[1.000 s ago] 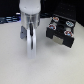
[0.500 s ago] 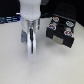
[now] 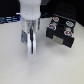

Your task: Open the kcup holder, insert the kcup into the holder, and close the kcup holder

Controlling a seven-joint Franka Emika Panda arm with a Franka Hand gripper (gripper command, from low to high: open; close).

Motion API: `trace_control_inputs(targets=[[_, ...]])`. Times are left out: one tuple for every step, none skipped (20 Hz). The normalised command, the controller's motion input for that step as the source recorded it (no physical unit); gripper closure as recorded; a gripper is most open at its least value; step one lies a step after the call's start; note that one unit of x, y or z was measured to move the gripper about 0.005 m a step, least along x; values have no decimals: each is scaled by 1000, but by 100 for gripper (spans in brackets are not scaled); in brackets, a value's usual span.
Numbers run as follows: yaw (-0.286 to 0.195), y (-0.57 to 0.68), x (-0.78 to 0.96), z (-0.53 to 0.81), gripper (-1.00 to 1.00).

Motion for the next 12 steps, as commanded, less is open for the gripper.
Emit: trace_control_inputs(targets=[[-82, -14, -111, -8, 100], [-75, -13, -89, -10, 100], [-74, -16, -98, -11, 100], [-100, -18, -123, 2, 100], [-94, -19, -121, -5, 100], [-89, -21, -125, -10, 100], [0, 34, 0, 9, 100], [0, 103, 0, 60, 100], [0, 149, 0, 69, 100], [0, 129, 0, 63, 100], [0, 0, 0, 0, 100], [-86, -19, -79, 58, 100]])
